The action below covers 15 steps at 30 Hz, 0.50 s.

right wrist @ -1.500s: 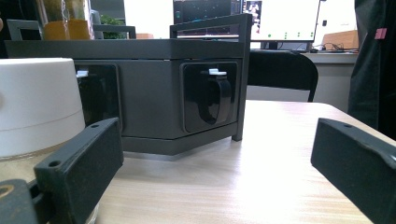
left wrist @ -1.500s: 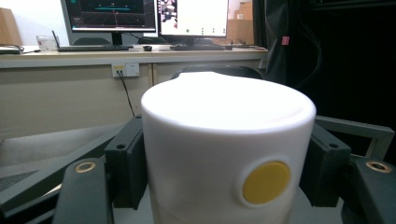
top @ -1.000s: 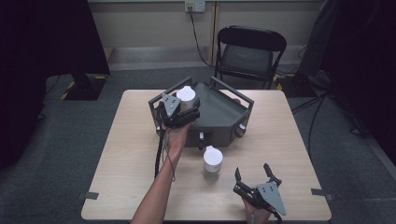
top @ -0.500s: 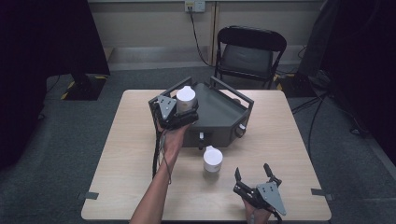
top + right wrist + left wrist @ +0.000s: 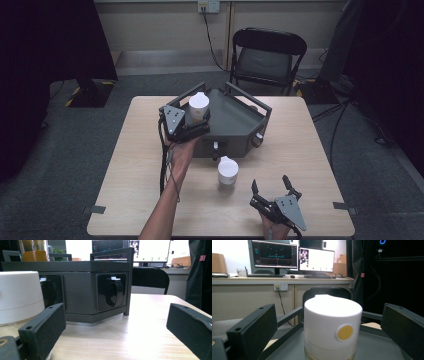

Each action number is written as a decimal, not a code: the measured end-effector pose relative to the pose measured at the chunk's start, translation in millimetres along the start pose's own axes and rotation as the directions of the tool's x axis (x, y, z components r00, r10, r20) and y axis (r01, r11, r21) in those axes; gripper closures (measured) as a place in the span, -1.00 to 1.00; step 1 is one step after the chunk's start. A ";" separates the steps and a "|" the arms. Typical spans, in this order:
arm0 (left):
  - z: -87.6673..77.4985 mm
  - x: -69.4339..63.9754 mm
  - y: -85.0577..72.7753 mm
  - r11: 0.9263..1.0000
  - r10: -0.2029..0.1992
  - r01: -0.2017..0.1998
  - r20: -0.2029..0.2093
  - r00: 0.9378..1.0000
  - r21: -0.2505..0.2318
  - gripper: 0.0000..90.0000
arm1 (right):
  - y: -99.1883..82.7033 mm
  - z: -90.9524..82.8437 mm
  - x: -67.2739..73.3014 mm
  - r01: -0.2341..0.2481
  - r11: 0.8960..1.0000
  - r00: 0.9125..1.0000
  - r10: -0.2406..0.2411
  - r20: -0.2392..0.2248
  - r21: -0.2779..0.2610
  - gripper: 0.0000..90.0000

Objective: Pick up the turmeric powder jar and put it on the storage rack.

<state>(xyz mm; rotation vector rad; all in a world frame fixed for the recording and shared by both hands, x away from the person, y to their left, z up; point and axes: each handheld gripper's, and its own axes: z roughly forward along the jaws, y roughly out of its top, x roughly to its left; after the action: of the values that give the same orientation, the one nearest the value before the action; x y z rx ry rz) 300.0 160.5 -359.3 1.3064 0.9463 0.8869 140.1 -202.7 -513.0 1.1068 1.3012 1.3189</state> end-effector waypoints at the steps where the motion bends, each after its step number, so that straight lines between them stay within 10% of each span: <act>1: -1.1 0.0 -0.4 1.000 -0.002 0.002 0.001 1.000 -0.005 -1.00 | 0.0 0.0 0.0 0.000 1.000 1.000 0.000 0.000 0.000 -0.98; 15: -28.6 3.6 -16.4 1.000 -0.012 0.012 -0.017 1.000 -0.028 -1.00 | 0.1 0.0 0.4 0.001 1.000 1.000 -0.001 0.003 0.001 -0.98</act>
<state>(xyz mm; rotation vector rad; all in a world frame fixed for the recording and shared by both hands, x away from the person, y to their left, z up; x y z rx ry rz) 274.7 173.3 -376.6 1.2701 0.9509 0.9002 140.0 -202.3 -512.9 1.1079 1.3003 1.3159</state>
